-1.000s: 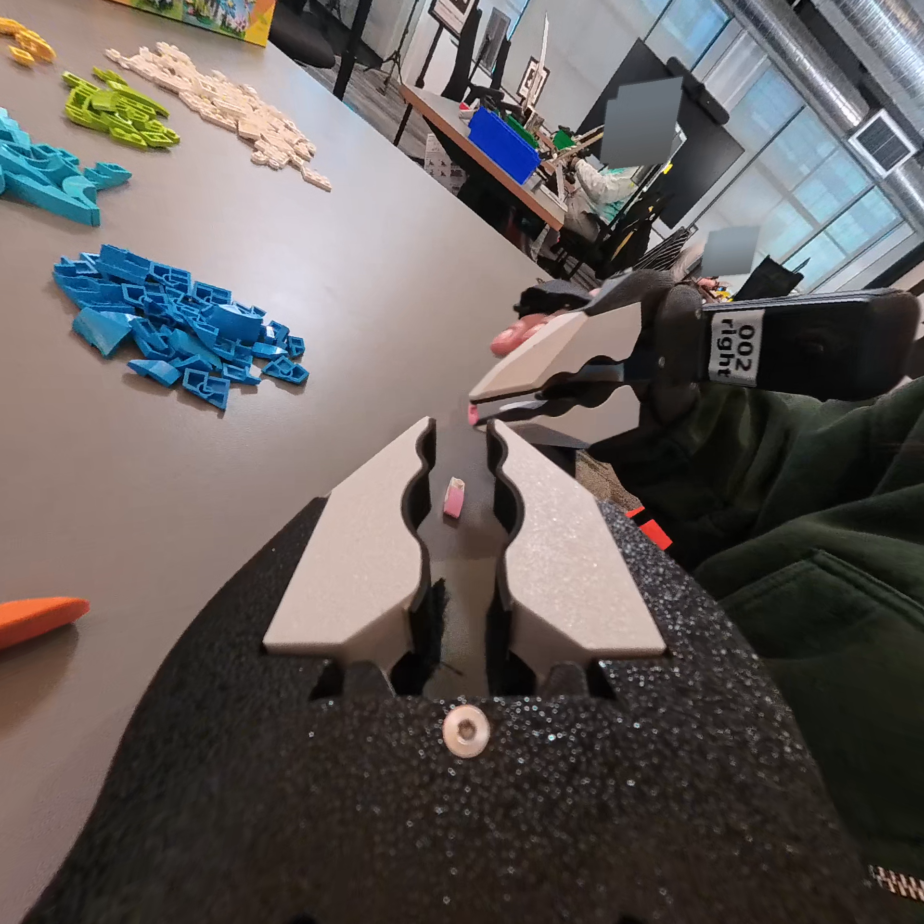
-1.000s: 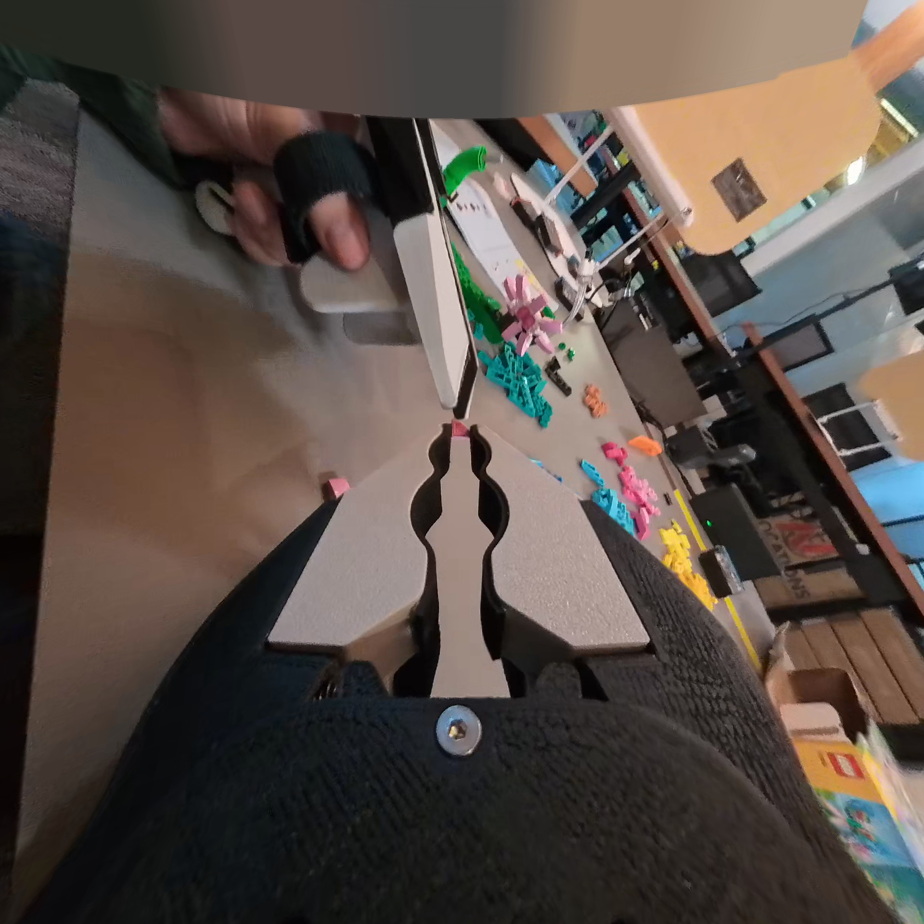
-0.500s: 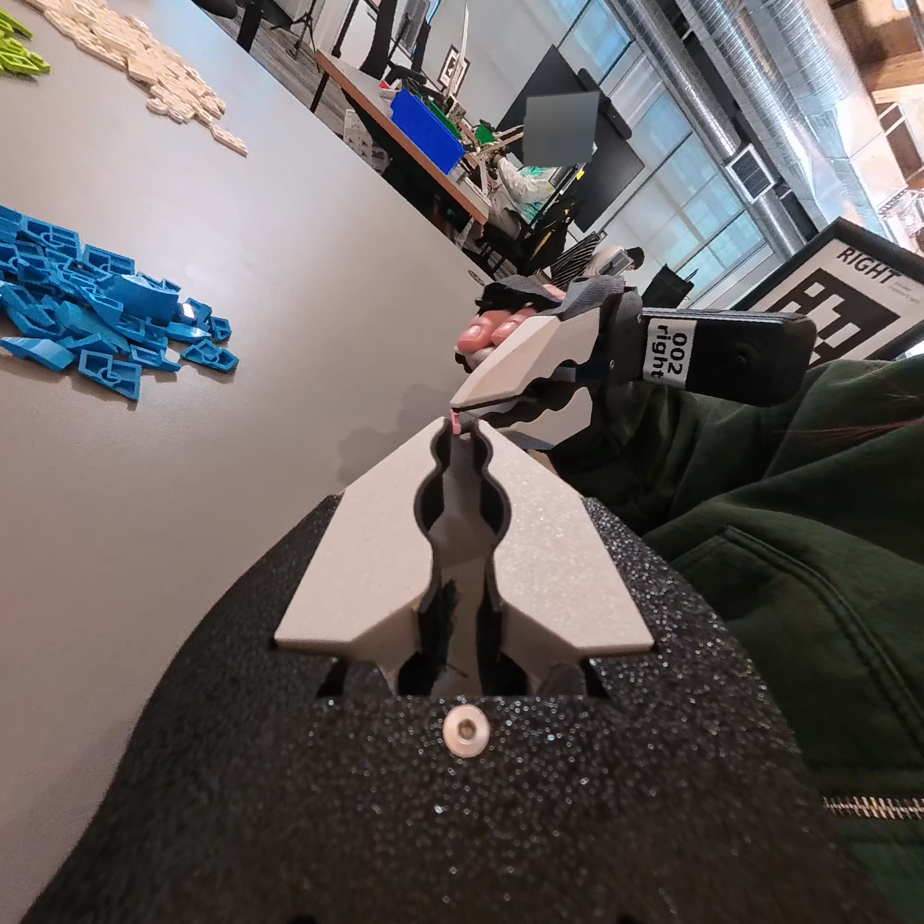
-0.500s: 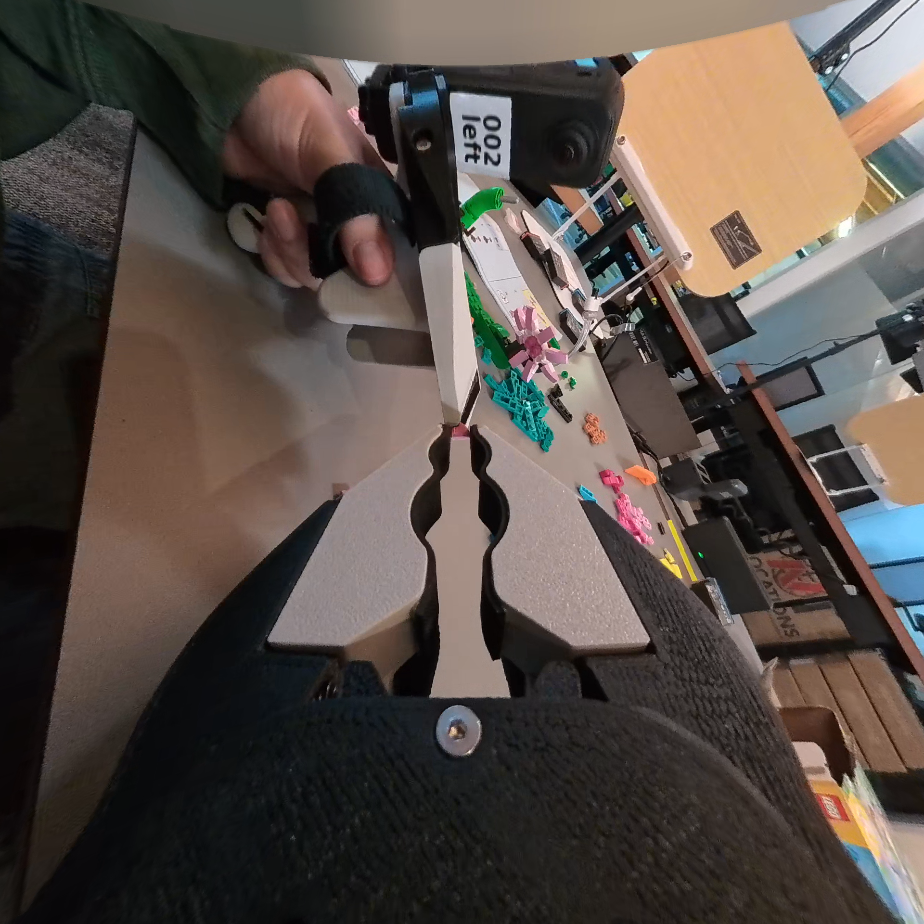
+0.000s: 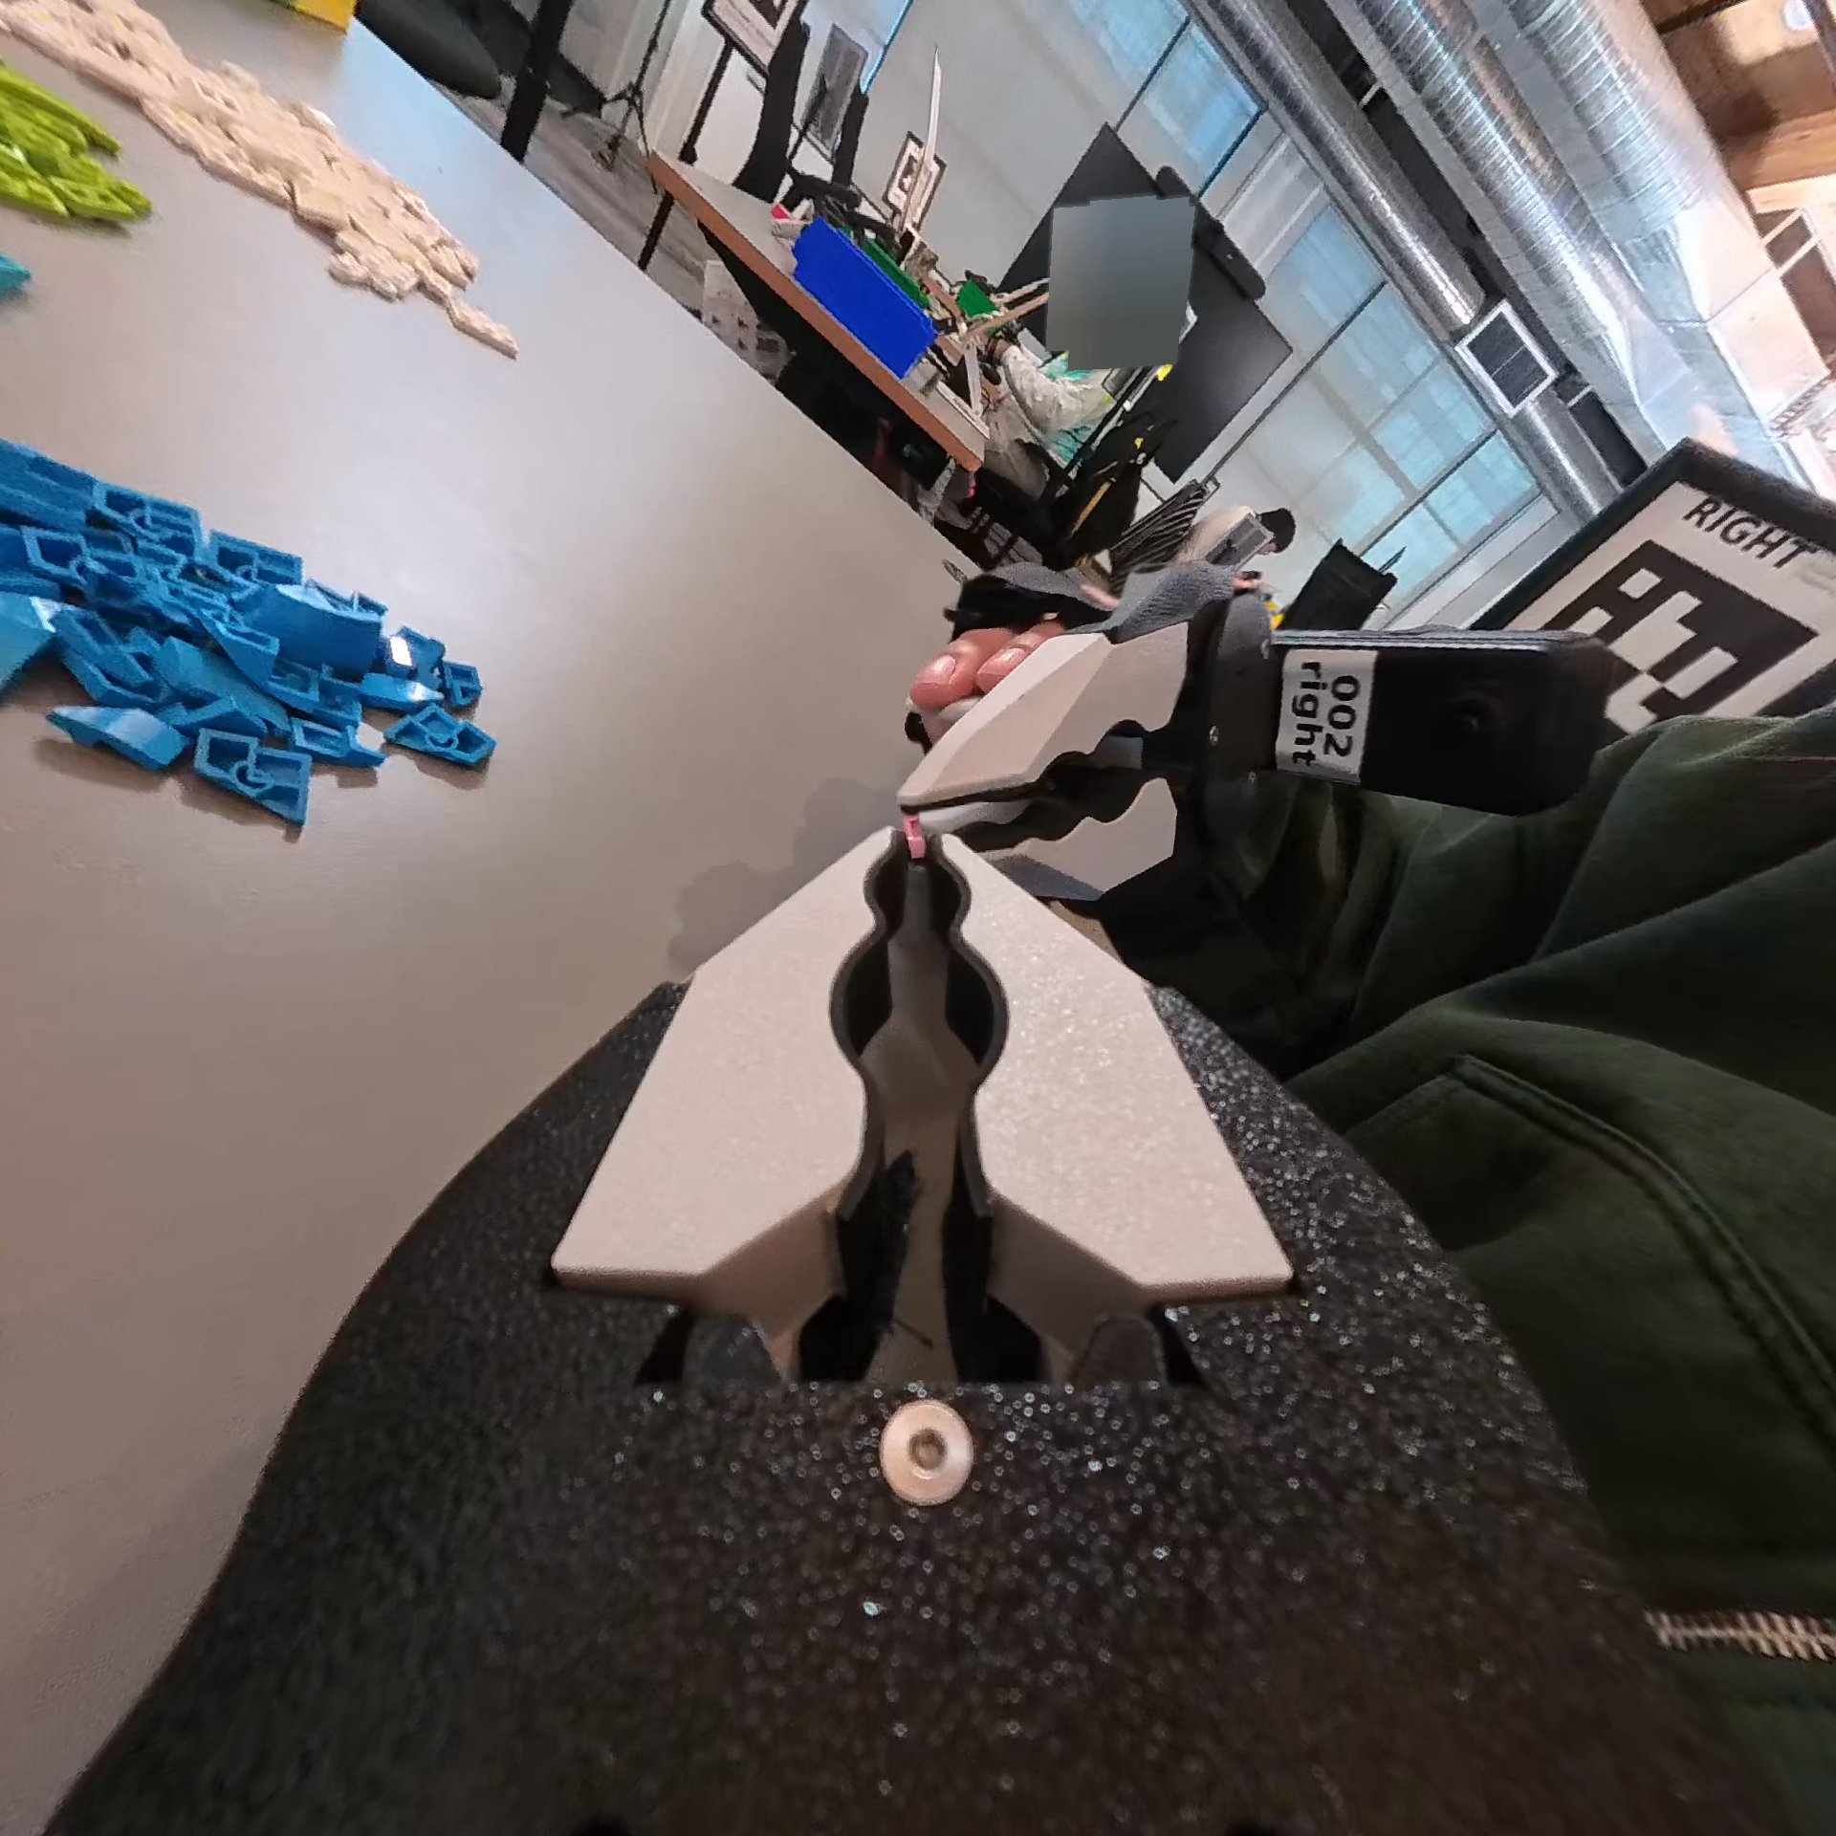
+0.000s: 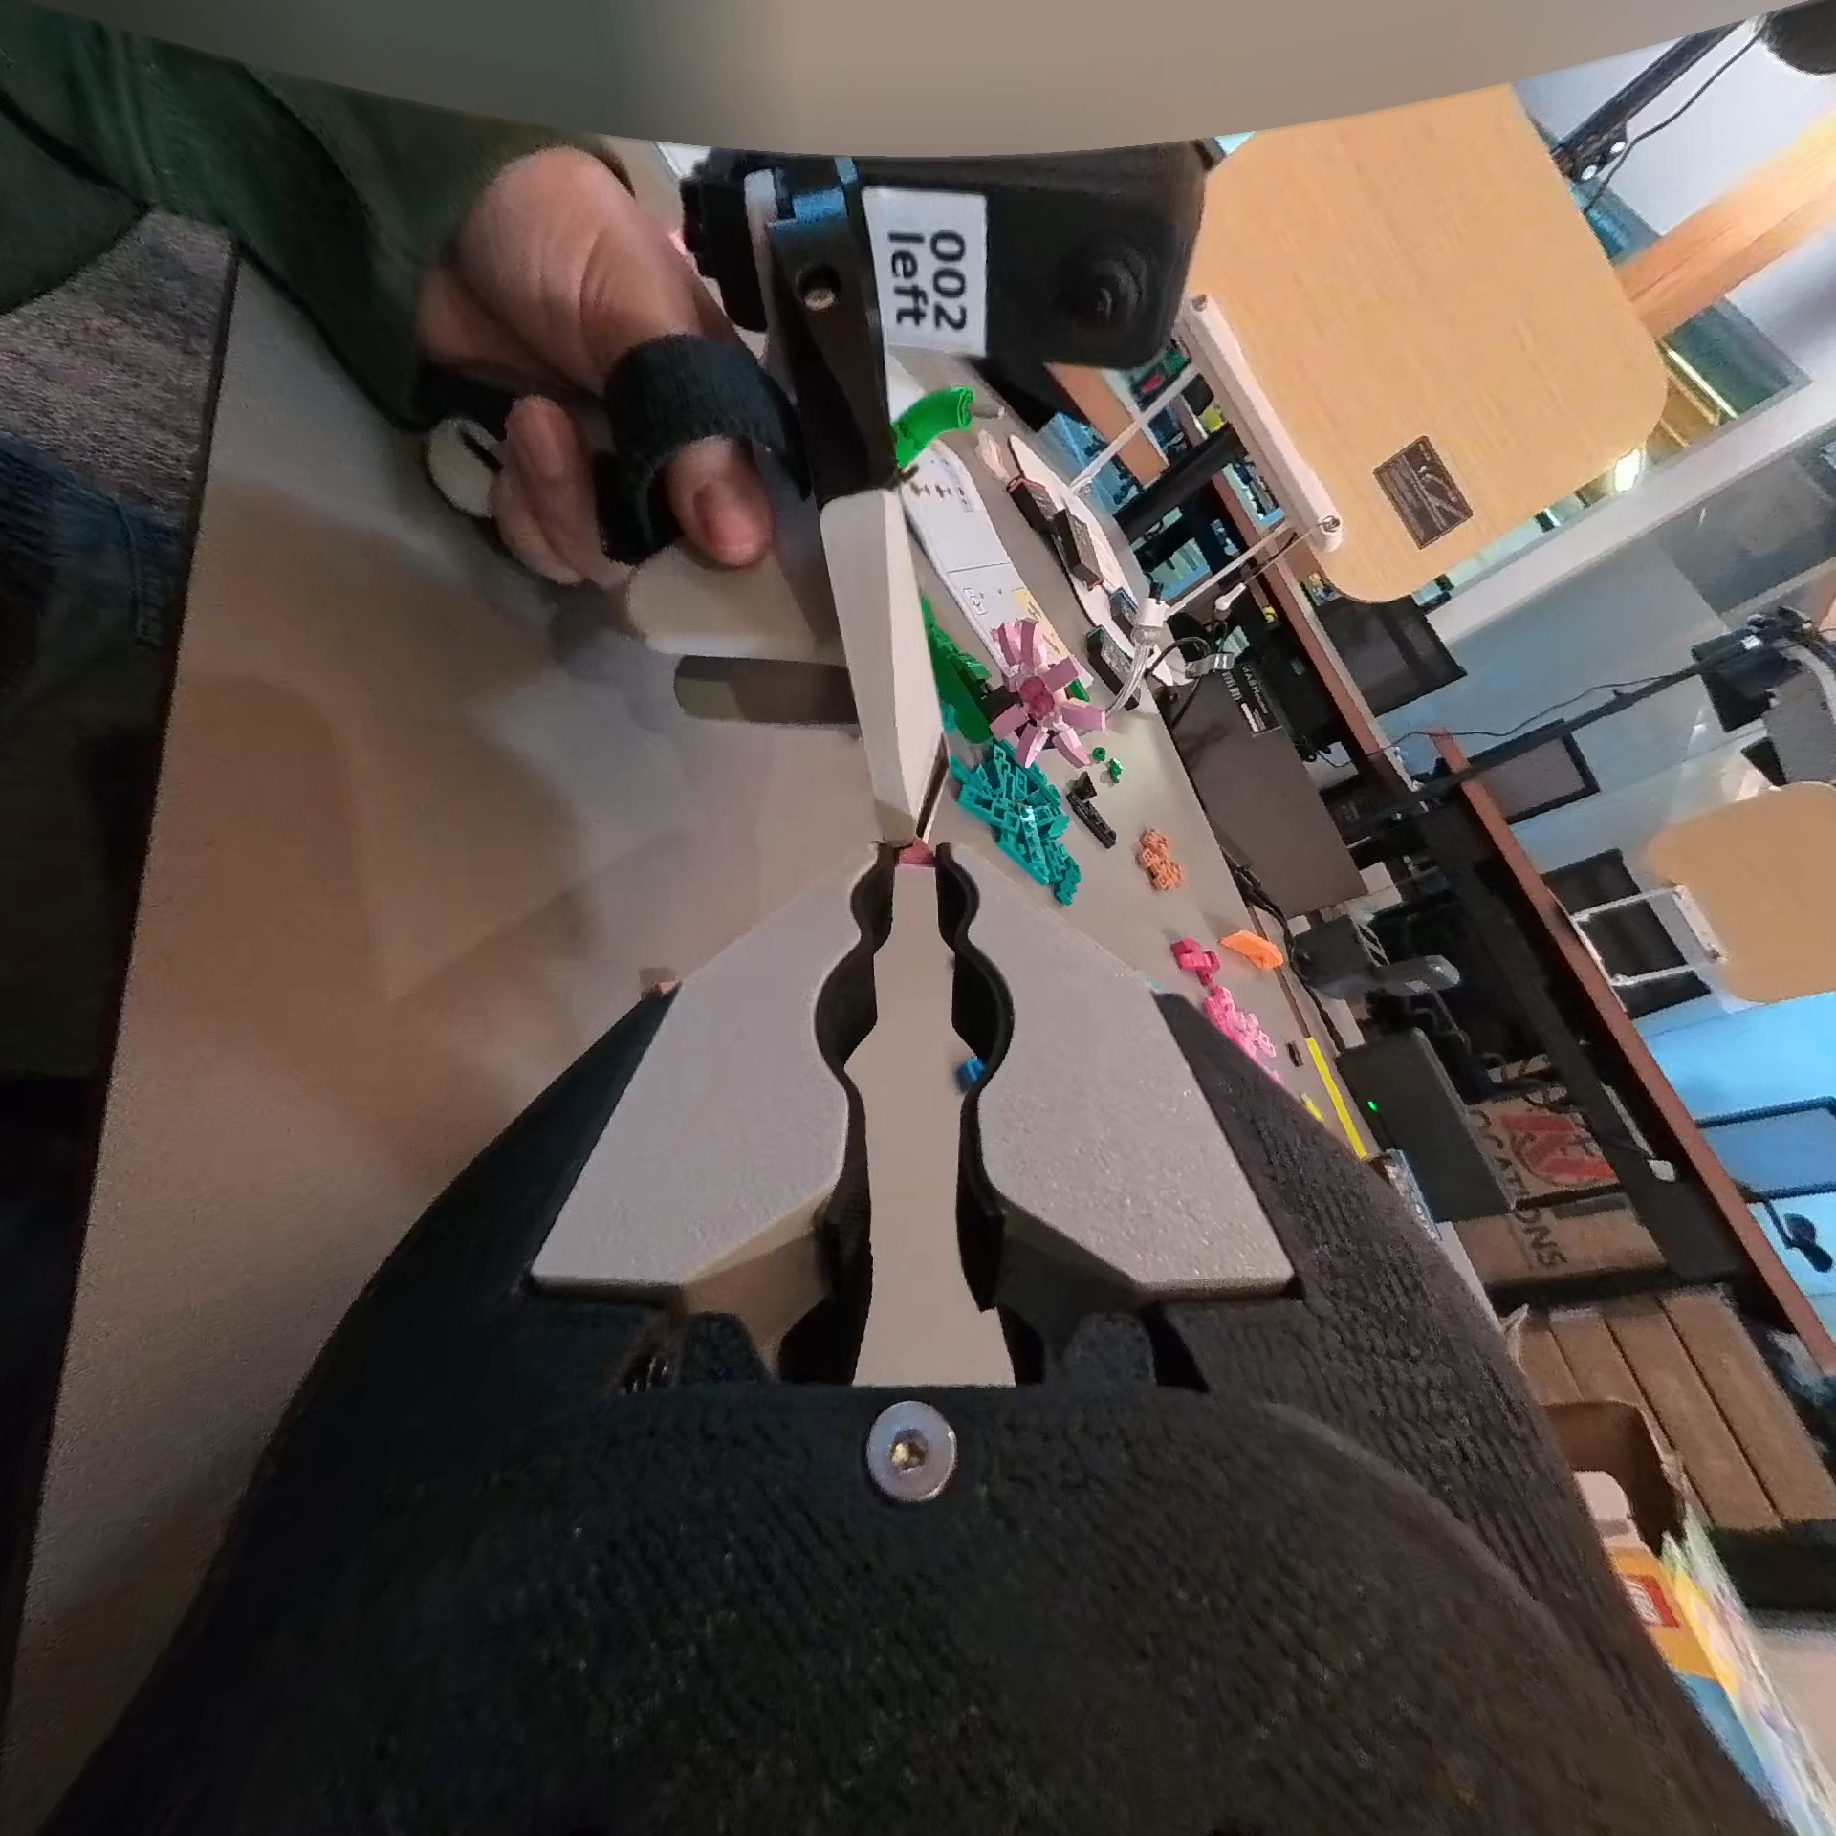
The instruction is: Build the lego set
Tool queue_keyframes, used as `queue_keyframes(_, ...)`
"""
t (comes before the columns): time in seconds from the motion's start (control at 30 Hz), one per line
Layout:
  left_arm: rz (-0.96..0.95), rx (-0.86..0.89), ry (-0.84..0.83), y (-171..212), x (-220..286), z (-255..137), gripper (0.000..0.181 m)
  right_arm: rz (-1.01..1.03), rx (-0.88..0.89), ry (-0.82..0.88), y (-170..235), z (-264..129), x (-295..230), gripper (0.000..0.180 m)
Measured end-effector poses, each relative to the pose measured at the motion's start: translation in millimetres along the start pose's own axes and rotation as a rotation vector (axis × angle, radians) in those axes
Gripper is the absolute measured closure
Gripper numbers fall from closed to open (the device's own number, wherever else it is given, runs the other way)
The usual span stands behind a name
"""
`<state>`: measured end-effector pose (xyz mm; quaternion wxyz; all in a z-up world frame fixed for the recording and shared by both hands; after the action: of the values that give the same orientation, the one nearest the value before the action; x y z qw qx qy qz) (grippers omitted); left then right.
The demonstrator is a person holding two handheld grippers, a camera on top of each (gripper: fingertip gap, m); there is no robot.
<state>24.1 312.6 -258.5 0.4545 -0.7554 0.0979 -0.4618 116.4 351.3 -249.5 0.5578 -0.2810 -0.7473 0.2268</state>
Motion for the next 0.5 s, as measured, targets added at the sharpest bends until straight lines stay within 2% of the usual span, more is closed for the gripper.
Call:
queue_keyframes(0.2,0.214,0.059,-0.122,-7,6,-4,0.180,0.089,0.025,0.011,4,-2,6,0.166)
queue_keyframes(0.4,0.712,0.073,-0.454,-12,9,-12,0.179,0.294,0.084,0.013,12,-7,19,0.164)
queue_keyframes(0.5,0.926,0.033,-0.561,-6,14,-6,0.180,0.389,0.102,-0.026,12,-7,21,0.166)
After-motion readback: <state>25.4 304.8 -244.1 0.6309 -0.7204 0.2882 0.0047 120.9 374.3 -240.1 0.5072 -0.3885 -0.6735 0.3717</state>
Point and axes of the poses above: each gripper's, where its closed fingertips meet, z out along the fingers, y out of its underside, x = y × z across the jaws, the point moved 6 cm from there along -z, back along the fingers, and after that the axes turned 4 degrees about -x, right-handed, at the moved point
